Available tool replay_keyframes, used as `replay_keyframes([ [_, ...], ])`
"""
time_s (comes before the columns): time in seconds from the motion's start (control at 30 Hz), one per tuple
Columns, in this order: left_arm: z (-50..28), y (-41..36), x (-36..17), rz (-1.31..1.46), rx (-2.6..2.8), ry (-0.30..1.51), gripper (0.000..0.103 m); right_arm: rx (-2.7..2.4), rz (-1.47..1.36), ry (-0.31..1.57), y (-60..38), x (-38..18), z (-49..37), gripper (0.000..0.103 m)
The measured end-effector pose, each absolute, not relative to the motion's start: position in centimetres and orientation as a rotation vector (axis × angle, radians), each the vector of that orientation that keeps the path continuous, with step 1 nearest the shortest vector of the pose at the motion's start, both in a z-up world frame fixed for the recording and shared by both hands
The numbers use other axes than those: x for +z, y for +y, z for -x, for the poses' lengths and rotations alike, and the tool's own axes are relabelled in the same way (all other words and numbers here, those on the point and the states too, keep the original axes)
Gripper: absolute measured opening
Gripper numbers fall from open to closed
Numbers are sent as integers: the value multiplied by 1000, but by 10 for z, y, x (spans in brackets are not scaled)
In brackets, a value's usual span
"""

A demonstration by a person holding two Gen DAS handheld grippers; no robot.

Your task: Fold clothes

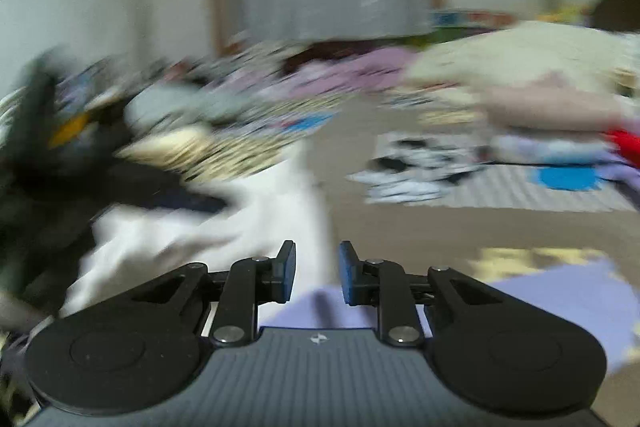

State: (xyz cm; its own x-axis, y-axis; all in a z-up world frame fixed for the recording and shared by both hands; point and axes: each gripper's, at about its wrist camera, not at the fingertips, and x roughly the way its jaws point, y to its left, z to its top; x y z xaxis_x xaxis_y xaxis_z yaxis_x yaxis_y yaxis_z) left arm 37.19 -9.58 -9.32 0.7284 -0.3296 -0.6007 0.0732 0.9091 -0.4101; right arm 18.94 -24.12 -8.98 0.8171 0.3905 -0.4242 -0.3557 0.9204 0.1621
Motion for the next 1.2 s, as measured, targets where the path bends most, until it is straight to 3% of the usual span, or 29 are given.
replay_keyframes([
  [0.13,-416,-124,-105,377,-229,757,25,486,-23,574,-220,-97,-196,25],
  [0.3,-449,-170,-110,172,-223,812,24,546,-11,653,-217,-105,-203,25],
  [0.5,-453,-152,-99,274,-245,778,24,574,-49,661,-223,-111,-206,24],
  [0.63,-457,-158,-112,205,-275,785,30,581,-59,653,-226,-116,-209,24],
  [0.73,-425,-137,-89,234,-331,715,42,573,-77,644,-231,-118,-213,24],
  [1.0,-349,16,-74,202,-139,620,40,540,-136,609,-245,-114,-221,25],
  [1.2,-366,70,-78,233,-97,617,34,531,-301,570,-257,-96,-254,26],
])
